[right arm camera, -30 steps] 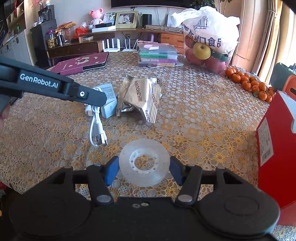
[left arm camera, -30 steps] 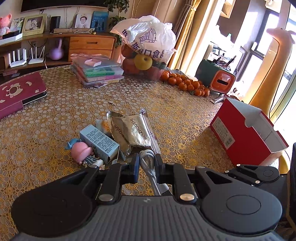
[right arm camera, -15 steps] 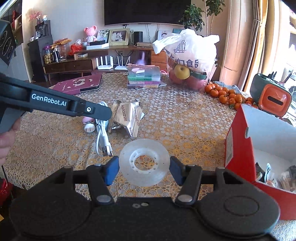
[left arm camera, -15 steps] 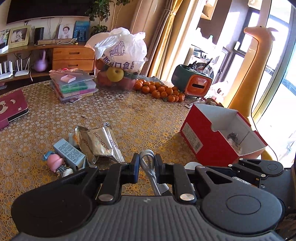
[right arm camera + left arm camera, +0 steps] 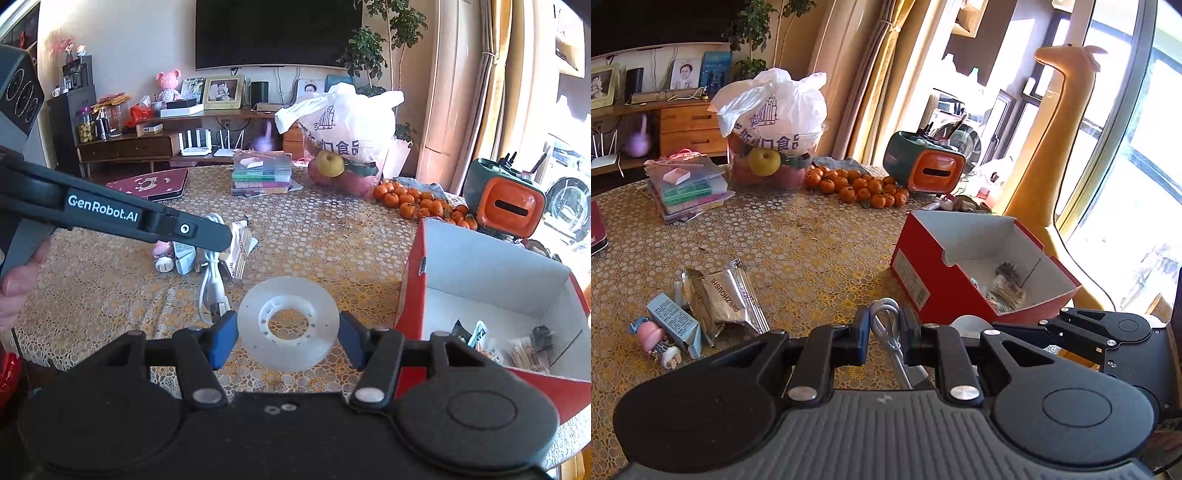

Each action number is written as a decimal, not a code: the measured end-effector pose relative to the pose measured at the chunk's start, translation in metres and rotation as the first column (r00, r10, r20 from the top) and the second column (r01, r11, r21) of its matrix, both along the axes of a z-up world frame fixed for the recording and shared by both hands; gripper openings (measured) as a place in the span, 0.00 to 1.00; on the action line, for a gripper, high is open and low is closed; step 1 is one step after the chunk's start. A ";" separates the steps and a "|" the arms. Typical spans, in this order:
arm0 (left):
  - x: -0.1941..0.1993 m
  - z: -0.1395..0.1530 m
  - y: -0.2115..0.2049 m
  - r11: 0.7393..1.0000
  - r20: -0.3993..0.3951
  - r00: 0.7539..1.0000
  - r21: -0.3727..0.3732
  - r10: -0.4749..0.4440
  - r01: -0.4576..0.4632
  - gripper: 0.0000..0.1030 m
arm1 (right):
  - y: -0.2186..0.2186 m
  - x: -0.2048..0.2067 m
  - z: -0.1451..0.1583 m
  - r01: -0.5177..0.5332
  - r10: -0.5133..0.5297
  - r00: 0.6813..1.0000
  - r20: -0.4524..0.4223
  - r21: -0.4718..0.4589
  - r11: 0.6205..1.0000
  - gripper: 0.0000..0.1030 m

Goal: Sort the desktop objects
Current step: 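Carry the white cable and clear tape roll over the red shoebox, then lower the cable with the left tool while the right tool lowers the tape roll into the box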

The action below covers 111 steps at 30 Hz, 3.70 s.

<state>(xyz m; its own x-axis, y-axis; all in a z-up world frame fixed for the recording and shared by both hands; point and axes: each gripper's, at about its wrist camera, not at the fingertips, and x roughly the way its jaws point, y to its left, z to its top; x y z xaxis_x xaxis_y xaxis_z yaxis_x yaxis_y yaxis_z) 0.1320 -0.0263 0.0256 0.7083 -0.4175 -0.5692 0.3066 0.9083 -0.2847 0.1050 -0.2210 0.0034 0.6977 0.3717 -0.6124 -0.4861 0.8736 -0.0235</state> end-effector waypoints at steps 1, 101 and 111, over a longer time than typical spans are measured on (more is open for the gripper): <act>0.000 0.001 -0.003 1.000 0.001 1.000 -0.002 -0.005 0.005 0.15 | -0.003 -0.001 0.001 0.003 -0.003 1.000 0.002 0.002 1.000 0.56; 0.204 -0.095 -0.288 0.733 -0.307 0.920 0.563 -0.244 0.383 0.16 | -0.177 0.163 -0.064 0.243 -0.295 0.917 -0.269 -0.210 0.947 0.56; 0.203 -0.097 -0.289 0.730 -0.329 0.916 0.564 -0.229 0.386 0.15 | -0.176 0.162 -0.068 0.243 -0.299 0.912 -0.281 -0.219 0.945 0.57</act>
